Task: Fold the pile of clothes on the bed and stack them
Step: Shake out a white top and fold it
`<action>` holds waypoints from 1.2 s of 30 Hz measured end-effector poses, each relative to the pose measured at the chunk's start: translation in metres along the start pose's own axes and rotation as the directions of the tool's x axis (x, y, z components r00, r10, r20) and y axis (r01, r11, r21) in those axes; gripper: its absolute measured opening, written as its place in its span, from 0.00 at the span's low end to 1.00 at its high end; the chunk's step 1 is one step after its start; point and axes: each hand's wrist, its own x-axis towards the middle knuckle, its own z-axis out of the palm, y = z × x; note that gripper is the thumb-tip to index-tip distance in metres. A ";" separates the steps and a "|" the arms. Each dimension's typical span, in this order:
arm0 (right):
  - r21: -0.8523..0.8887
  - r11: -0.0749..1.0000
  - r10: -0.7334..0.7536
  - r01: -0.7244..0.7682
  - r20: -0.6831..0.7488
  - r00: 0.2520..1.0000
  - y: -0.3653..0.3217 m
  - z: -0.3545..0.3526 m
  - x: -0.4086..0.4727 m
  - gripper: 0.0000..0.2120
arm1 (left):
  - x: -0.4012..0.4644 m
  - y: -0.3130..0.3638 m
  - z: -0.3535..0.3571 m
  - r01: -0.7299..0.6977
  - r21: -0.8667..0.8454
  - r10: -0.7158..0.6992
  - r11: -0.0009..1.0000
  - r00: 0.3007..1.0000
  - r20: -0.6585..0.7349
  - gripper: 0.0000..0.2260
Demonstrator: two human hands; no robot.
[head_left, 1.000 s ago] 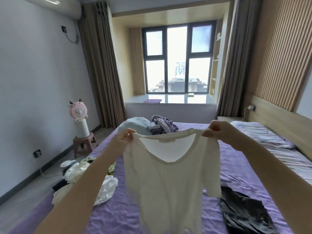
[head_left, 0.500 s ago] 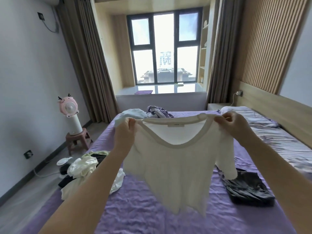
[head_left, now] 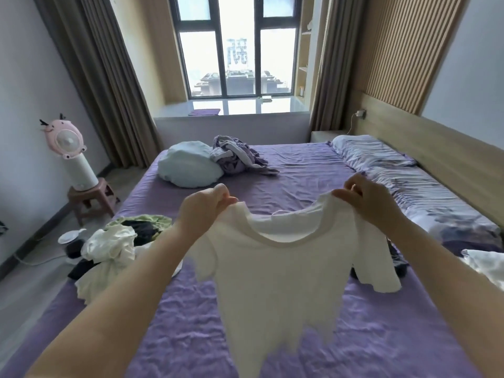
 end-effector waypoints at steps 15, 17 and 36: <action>0.102 0.832 0.281 -0.546 0.772 0.571 0.149 0.152 -0.064 0.05 | -0.080 -0.020 0.179 0.619 -0.124 -0.415 0.776 0.648 0.639 0.06; 0.061 0.809 0.288 -0.584 0.826 0.485 0.160 0.167 -0.059 0.05 | -0.079 -0.019 0.194 0.654 -0.087 -0.463 0.752 0.617 0.637 0.06; 0.041 0.887 0.386 -0.460 0.481 0.787 0.217 0.302 -0.003 0.08 | -0.067 -0.088 0.324 0.789 -0.070 -0.669 0.610 0.560 0.488 0.06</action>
